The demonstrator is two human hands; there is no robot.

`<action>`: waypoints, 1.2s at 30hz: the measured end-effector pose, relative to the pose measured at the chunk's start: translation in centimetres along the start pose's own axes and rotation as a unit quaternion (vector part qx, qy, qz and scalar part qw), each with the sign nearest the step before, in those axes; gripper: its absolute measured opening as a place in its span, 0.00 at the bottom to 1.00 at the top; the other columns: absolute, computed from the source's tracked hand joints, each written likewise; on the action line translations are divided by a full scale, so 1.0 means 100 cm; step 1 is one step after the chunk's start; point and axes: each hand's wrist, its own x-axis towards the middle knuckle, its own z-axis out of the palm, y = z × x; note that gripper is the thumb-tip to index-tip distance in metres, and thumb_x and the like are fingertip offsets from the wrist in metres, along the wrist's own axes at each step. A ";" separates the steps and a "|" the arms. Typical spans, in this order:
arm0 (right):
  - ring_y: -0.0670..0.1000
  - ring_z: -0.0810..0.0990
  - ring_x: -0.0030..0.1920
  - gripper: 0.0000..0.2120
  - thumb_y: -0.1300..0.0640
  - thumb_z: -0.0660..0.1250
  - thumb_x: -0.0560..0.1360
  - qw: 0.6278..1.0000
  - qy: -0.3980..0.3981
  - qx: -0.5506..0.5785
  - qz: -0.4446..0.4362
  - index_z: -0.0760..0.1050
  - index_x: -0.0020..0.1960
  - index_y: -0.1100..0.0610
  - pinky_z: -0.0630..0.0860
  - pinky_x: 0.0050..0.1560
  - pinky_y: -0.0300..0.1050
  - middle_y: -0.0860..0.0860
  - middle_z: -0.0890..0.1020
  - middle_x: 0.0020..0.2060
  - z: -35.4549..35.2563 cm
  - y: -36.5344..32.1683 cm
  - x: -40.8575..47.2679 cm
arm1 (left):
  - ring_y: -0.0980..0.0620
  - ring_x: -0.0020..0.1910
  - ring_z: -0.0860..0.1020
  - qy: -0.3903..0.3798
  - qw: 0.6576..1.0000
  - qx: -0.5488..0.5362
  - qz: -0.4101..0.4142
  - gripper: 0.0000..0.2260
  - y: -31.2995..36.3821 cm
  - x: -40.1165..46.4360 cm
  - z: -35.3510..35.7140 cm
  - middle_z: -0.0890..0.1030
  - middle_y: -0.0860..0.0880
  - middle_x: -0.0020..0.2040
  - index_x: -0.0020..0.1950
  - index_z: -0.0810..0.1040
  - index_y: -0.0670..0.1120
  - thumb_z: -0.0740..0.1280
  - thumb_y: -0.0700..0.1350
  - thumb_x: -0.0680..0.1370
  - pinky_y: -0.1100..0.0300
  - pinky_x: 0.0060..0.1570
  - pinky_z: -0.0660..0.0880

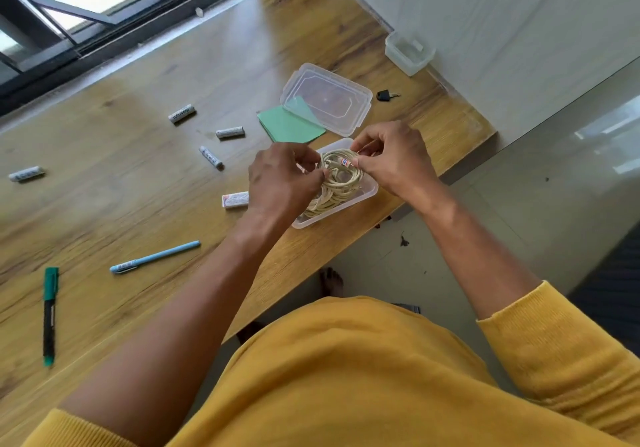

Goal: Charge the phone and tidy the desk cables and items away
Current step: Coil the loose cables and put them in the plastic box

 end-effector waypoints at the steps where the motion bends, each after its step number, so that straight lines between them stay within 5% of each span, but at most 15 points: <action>1: 0.40 0.79 0.41 0.08 0.56 0.80 0.73 1.000 0.004 -0.014 -0.006 0.87 0.51 0.53 0.74 0.41 0.31 0.48 0.85 0.45 0.002 0.001 0.001 | 0.53 0.48 0.83 0.005 1.000 0.018 0.007 0.11 -0.001 0.000 0.000 0.85 0.55 0.48 0.54 0.88 0.52 0.80 0.51 0.74 0.54 0.51 0.79; 4: 0.38 0.74 0.39 0.08 0.55 0.80 0.73 0.998 0.006 -0.052 -0.016 0.87 0.51 0.50 0.66 0.39 0.28 0.47 0.79 0.47 0.008 0.005 0.002 | 0.51 0.51 0.80 0.009 0.999 0.046 0.021 0.13 -0.007 0.003 0.003 0.82 0.52 0.53 0.55 0.88 0.52 0.80 0.53 0.73 0.52 0.52 0.77; 10: 0.51 0.82 0.47 0.07 0.54 0.81 0.72 0.997 -0.002 -0.065 -0.034 0.88 0.50 0.51 0.80 0.46 0.47 0.50 0.83 0.48 0.015 0.006 0.000 | 0.51 0.49 0.80 0.024 0.997 0.057 0.049 0.14 -0.014 -0.003 0.012 0.79 0.54 0.53 0.59 0.86 0.53 0.78 0.55 0.75 0.45 0.52 0.80; 15: 0.51 0.81 0.48 0.07 0.52 0.81 0.72 0.997 0.007 -0.074 -0.018 0.87 0.48 0.49 0.78 0.43 0.45 0.50 0.81 0.50 0.017 0.007 0.005 | 0.54 0.47 0.80 0.028 0.995 0.074 0.068 0.16 -0.013 -0.003 0.016 0.78 0.55 0.53 0.64 0.85 0.54 0.77 0.54 0.77 0.51 0.51 0.78; 22: 0.52 0.79 0.44 0.17 0.65 0.75 0.70 0.996 0.053 -0.067 -0.006 0.73 0.51 0.51 0.80 0.40 0.50 0.49 0.79 0.46 0.027 0.009 0.006 | 0.50 0.50 0.78 0.024 0.982 0.162 0.092 0.16 -0.005 0.007 0.016 0.79 0.51 0.55 0.66 0.85 0.53 0.74 0.56 0.80 0.53 0.47 0.73; 27: 0.51 0.79 0.43 0.11 0.65 0.72 0.73 0.997 0.049 -0.055 0.001 0.77 0.50 0.52 0.75 0.39 0.45 0.48 0.79 0.43 0.027 0.010 0.008 | 0.48 0.47 0.76 0.050 0.952 0.273 0.132 0.14 0.005 0.002 0.018 0.80 0.49 0.55 0.68 0.84 0.55 0.70 0.54 0.83 0.53 0.39 0.70; 36: 0.45 0.82 0.40 0.04 0.59 0.74 0.76 0.999 0.044 0.026 -0.017 0.84 0.50 0.54 0.78 0.43 0.40 0.46 0.84 0.41 0.008 0.008 0.013 | 0.53 0.53 0.79 0.036 0.984 0.135 0.110 0.16 0.000 0.015 0.010 0.82 0.55 0.55 0.69 0.83 0.55 0.68 0.58 0.83 0.56 0.48 0.70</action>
